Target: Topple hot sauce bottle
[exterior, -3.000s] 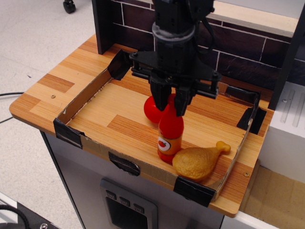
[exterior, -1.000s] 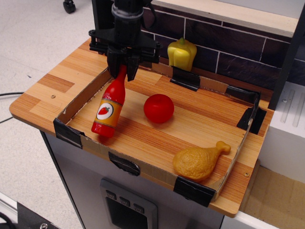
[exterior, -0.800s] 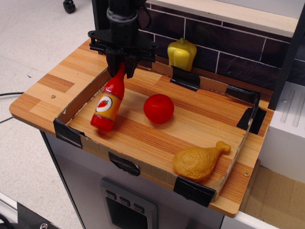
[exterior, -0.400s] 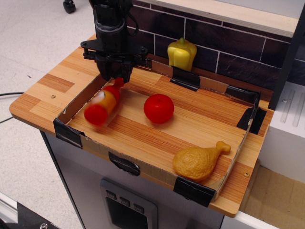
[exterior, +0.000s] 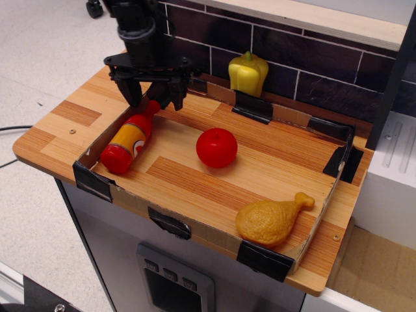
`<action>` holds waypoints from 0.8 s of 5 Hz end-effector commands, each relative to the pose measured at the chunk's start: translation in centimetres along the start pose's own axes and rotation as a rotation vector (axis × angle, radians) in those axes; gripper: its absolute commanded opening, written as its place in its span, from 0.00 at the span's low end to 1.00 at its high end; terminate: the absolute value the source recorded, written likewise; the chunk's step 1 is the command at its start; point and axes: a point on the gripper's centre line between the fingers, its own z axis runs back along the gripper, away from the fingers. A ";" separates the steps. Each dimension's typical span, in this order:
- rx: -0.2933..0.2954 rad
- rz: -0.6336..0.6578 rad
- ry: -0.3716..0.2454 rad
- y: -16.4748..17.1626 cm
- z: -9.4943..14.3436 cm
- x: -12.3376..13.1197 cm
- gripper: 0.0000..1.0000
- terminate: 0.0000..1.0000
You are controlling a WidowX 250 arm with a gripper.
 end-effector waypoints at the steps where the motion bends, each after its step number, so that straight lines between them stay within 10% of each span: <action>1: 0.003 0.013 -0.095 -0.7 5.1 1.4 1.00 0.00; 4: 0.004 0.023 -0.096 -1.0 6.3 1.6 1.00 0.00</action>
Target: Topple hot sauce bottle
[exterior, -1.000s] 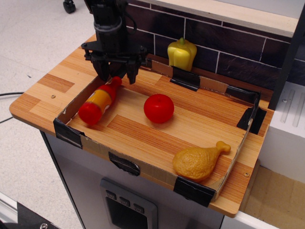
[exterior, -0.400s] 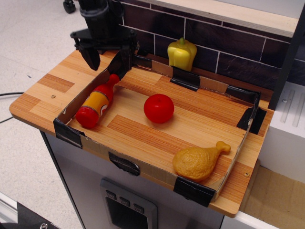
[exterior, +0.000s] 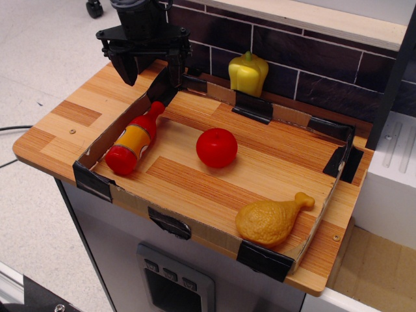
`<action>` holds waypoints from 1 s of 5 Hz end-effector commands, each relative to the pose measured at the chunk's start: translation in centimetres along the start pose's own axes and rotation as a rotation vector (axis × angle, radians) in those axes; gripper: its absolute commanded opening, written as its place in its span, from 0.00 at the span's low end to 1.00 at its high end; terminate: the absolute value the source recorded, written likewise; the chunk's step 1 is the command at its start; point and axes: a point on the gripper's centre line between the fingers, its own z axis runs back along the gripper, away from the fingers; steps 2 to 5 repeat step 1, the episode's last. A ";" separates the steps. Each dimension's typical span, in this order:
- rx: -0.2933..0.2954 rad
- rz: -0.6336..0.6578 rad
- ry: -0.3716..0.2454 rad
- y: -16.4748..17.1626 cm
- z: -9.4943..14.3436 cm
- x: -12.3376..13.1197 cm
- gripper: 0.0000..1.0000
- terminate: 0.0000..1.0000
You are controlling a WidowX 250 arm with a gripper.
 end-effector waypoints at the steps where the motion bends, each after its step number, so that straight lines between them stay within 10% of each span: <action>1: -0.004 -0.011 -0.079 -0.3 2.7 1.1 1.00 1.00; 5: -0.004 -0.011 -0.079 -0.3 2.7 1.1 1.00 1.00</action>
